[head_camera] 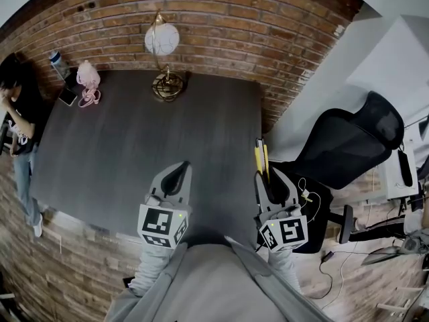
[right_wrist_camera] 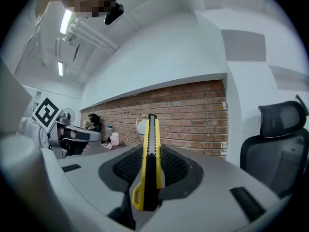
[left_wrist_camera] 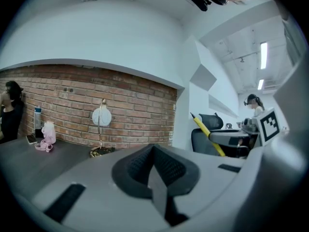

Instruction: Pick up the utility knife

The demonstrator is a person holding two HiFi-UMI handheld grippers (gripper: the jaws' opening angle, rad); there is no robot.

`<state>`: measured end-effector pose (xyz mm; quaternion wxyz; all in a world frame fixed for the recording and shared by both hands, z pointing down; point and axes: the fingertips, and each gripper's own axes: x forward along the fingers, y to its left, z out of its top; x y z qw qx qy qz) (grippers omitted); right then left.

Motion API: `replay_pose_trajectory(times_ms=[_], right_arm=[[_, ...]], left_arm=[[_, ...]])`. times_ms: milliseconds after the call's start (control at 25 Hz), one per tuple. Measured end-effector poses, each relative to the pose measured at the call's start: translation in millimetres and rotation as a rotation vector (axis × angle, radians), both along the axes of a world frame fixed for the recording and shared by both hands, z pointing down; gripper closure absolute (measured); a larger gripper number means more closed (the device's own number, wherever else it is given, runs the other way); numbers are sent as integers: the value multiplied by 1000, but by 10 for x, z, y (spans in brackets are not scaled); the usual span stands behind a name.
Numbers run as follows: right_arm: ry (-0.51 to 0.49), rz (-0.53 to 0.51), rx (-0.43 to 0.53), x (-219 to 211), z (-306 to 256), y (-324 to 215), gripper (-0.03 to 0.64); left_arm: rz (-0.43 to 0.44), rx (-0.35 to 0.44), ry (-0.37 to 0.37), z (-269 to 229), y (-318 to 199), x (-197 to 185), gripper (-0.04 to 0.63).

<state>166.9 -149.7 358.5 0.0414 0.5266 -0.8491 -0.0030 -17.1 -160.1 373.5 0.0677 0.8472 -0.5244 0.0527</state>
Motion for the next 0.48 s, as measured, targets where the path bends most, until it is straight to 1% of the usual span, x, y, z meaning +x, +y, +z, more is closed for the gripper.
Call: replay_pose_trajectory(times_ms=[480], right_arm=[[-14,-2,-15,-30,32,27,488]], left_arm=[[2,-5,-1,13,2,14,577]])
